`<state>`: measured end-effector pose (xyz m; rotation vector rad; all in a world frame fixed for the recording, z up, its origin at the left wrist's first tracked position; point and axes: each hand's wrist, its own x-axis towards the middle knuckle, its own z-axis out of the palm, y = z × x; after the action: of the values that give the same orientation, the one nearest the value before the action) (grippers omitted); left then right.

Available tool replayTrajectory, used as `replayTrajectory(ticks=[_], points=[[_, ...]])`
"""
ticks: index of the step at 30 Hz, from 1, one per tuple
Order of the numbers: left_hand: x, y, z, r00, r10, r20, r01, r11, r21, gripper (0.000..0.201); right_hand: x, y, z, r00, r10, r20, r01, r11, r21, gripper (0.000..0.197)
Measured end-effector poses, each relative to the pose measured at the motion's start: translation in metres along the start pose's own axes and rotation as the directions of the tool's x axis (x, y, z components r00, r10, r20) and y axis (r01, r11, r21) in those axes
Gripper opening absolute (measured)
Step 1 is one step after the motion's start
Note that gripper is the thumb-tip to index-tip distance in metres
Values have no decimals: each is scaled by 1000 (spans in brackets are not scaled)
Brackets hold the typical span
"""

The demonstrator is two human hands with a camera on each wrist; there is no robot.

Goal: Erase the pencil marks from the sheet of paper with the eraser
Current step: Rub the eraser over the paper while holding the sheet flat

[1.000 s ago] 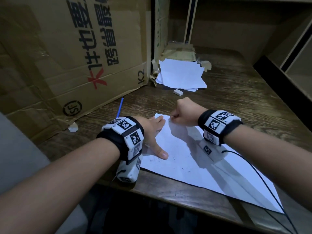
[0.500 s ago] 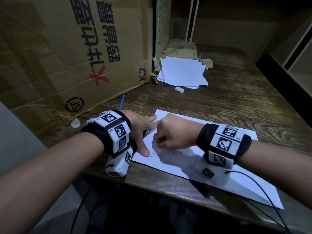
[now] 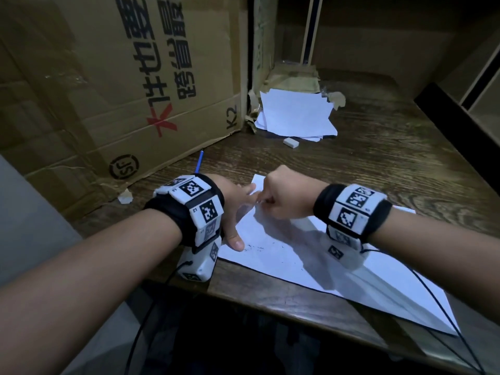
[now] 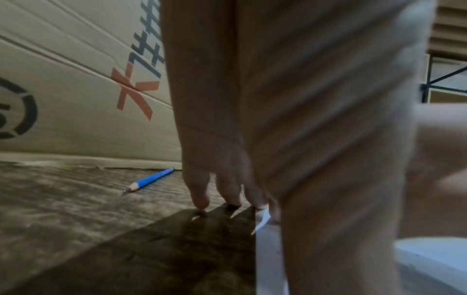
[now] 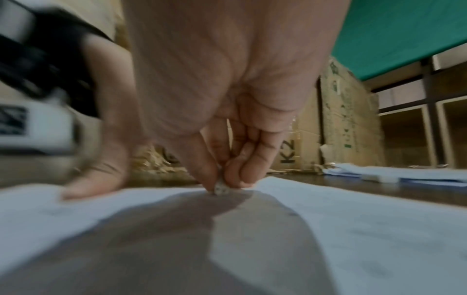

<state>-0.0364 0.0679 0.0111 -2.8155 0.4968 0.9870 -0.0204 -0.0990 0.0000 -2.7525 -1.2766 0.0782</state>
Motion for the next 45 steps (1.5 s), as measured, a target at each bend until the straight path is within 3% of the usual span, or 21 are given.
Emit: replayTrajectory(ticks=[4,7,9,14,19,23,25,29,34,38,42,45], points=[[-4,11,-3,999,-16,-31,18,998,52,112,-17,-27,4,980,-159,117,148,984,101,15],[-3,2,1,1000,-2,3,2,1000,30,127,2,5,-2,999,0,54,-1,1000,11,27],[-4,3,0,1000,-19,18,19,999,44,126,9,12,-5,997,75,14,-75,997,10,24],[-8,16,-6,1000,-22,16,20,994,111,111,-16,-24,3,985,-117,129,105,990,91,19],[1,-1,0,998,-25,55,20,995,94,133,-4,22,-2,1000,26,-3,-26,1000,-11,27],[6,3,1,1000,-6,31,1,990,143,133,-24,-17,8,986,-135,93,129,989,66,27],[6,1,2,999,-9,39,5,993,117,133,-32,-14,11,974,-189,127,186,982,32,26],[11,0,6,999,-36,9,35,994,103,137,-24,14,2,997,-53,52,51,997,54,24],[12,5,3,998,-65,15,62,987,149,144,-32,-11,5,988,-120,99,112,991,75,23],[3,7,-2,997,-66,44,60,989,134,142,-34,16,0,1000,22,14,-24,993,114,23],[-10,22,-11,996,-48,75,31,976,214,137,-44,36,-2,978,199,67,-207,967,149,24],[-8,28,-16,998,47,35,-52,984,168,124,-51,32,3,976,213,46,-217,963,161,20]])
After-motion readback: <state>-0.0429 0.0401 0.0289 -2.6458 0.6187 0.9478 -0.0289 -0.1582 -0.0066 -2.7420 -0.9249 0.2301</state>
